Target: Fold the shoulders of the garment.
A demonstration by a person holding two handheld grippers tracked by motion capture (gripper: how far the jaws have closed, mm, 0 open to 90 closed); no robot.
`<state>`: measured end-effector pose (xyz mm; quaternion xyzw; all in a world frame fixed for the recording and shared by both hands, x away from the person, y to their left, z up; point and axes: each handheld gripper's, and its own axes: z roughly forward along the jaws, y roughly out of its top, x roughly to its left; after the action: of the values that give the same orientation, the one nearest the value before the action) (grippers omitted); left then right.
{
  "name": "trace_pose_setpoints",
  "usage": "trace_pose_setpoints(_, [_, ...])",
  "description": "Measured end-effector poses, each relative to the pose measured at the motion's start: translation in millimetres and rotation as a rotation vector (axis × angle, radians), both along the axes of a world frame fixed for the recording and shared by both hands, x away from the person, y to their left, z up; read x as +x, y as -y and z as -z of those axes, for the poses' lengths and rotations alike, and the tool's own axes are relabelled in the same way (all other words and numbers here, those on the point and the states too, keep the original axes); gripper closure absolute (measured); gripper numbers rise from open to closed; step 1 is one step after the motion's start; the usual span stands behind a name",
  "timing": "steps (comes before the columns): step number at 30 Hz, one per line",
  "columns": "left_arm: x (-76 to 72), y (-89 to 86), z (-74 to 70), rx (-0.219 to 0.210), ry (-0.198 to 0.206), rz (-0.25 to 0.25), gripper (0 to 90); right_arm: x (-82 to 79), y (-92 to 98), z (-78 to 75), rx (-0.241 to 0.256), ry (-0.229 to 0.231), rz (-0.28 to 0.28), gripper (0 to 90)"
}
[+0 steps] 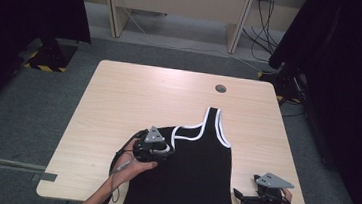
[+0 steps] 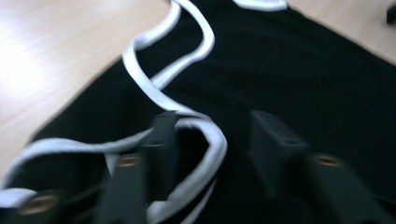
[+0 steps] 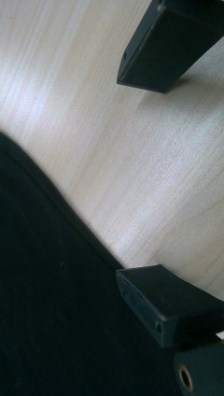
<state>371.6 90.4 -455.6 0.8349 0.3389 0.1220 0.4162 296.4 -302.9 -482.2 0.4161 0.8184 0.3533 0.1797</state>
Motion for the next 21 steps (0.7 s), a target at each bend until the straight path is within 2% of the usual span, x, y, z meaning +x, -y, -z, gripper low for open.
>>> trace_pose_setpoints(2, [-0.4,0.4,2.7,0.011,0.013,-0.004,76.1,0.0,0.0,0.0,0.0,0.0,0.0,7.8])
trace_pose_setpoints(3, [-0.4,-0.5,1.5,0.008,0.028,-0.013,76.1,0.0,0.0,0.0,0.0,0.0,0.0,7.8])
trace_pose_setpoints(4, [-1.1,-2.0,-1.7,-0.003,0.047,-0.02,81.3,0.0,0.0,0.0,0.0,0.0,0.0,7.8])
trace_pose_setpoints(8, [-12.0,-12.5,-25.6,-0.079,0.1,-0.016,83.4,0.1,0.0,-0.1,-0.001,-0.001,-0.001,7.8])
trace_pose_setpoints(11, [-24.8,-18.8,-35.7,-0.128,0.106,0.0,83.4,0.1,0.1,-0.1,0.0,-0.001,-0.001,7.8])
trace_pose_setpoints(12, [-28.8,-20.1,-36.0,-0.127,0.105,0.006,83.1,0.1,0.1,-0.1,0.0,-0.001,-0.001,7.8])
trace_pose_setpoints(15, [-39.6,-22.0,-25.8,-0.106,0.086,0.018,82.1,0.0,0.0,-0.1,-0.001,-0.001,0.0,7.8])
trace_pose_setpoints(17, [-44.6,-22.6,-12.3,-0.082,0.063,0.019,81.1,0.1,0.0,-0.1,-0.001,-0.001,-0.001,7.8])
trace_pose_setpoints(18, [-46.9,-24.1,1.0,-0.058,0.042,0.012,79.8,0.1,-0.1,-0.1,-0.001,-0.001,0.0,7.7])
trace_pose_setpoints(19, [-46.9,-24.1,1.0,-0.058,0.042,0.012,79.1,0.1,-0.1,-0.1,-0.001,-0.001,0.0,7.7])
trace_pose_setpoints(21, [-48.2,-28.1,11.7,-0.062,0.021,0.0,76.7,0.1,-0.2,-0.1,-0.001,-0.001,0.0,7.7])
